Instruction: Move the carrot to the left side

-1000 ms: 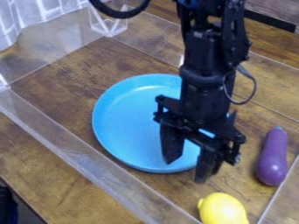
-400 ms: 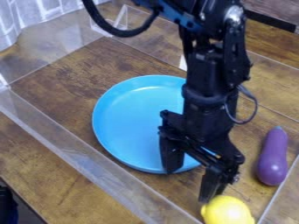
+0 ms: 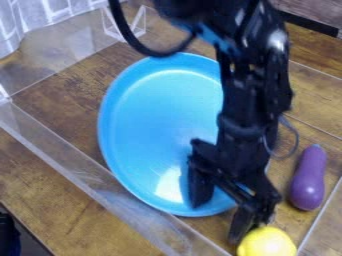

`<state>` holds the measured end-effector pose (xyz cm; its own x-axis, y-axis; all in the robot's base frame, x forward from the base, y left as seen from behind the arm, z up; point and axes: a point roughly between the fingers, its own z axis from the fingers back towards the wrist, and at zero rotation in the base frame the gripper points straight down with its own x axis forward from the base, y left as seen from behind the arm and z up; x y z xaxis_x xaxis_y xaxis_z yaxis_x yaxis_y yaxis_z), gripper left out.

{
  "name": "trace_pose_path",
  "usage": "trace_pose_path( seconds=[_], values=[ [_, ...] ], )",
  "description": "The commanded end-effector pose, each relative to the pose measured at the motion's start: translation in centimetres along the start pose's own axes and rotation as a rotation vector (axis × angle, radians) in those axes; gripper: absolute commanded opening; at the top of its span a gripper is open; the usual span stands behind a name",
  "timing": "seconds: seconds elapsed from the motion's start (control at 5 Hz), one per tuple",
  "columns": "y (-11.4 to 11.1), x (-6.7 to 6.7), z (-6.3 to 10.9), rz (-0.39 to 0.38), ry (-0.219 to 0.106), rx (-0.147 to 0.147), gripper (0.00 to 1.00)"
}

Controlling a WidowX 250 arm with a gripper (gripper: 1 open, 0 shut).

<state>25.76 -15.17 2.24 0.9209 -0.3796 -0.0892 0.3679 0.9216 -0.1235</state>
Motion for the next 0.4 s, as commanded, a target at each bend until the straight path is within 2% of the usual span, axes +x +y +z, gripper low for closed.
trace_pose_path(
  seconds=[0.0,0.2],
  values=[
    [-2.92,0.91,-0.14,-0.050,-0.004,0.012,1.00],
    [-2.95,0.13,-0.38,-0.093,0.008,0.017,1.00]
  ],
)
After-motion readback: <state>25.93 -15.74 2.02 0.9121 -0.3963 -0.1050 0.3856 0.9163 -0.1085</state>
